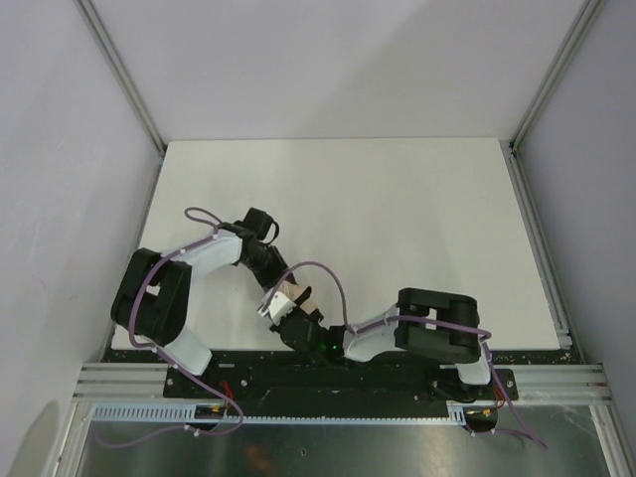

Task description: Put away the umbrella

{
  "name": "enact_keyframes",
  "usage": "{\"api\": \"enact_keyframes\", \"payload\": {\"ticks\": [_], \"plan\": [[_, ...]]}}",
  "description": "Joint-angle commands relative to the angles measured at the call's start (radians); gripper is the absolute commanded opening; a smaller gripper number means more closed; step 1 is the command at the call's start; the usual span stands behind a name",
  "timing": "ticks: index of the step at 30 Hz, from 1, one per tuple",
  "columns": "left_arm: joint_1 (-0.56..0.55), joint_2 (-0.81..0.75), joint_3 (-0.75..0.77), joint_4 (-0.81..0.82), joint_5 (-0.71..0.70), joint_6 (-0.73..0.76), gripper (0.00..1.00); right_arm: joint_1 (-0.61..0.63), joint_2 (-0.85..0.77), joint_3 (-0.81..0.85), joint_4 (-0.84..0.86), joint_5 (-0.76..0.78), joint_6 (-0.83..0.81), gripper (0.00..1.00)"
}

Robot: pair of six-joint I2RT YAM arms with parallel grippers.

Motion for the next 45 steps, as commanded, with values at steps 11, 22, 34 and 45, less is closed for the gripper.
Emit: {"api": "enact_keyframes", "payload": {"ticks": [11,22,34,45], "plan": [[0.019,-0.035,-0.033,-0.131,0.079,0.136,0.0,0.026,0.436,-0.078,0.941,0.526,-1.181,0.0],[0.022,-0.092,-0.038,-0.124,0.074,0.132,0.0,0.044,-0.209,0.048,-0.337,-0.077,-0.312,0.13],[0.027,-0.183,0.065,-0.105,0.009,0.165,0.0,-0.259,-0.637,0.079,-0.732,-0.651,0.311,0.73],[-0.01,-0.491,0.224,0.106,-0.358,0.451,0.0,-0.418,-0.818,-0.011,-0.868,-0.681,0.334,0.76]]}}
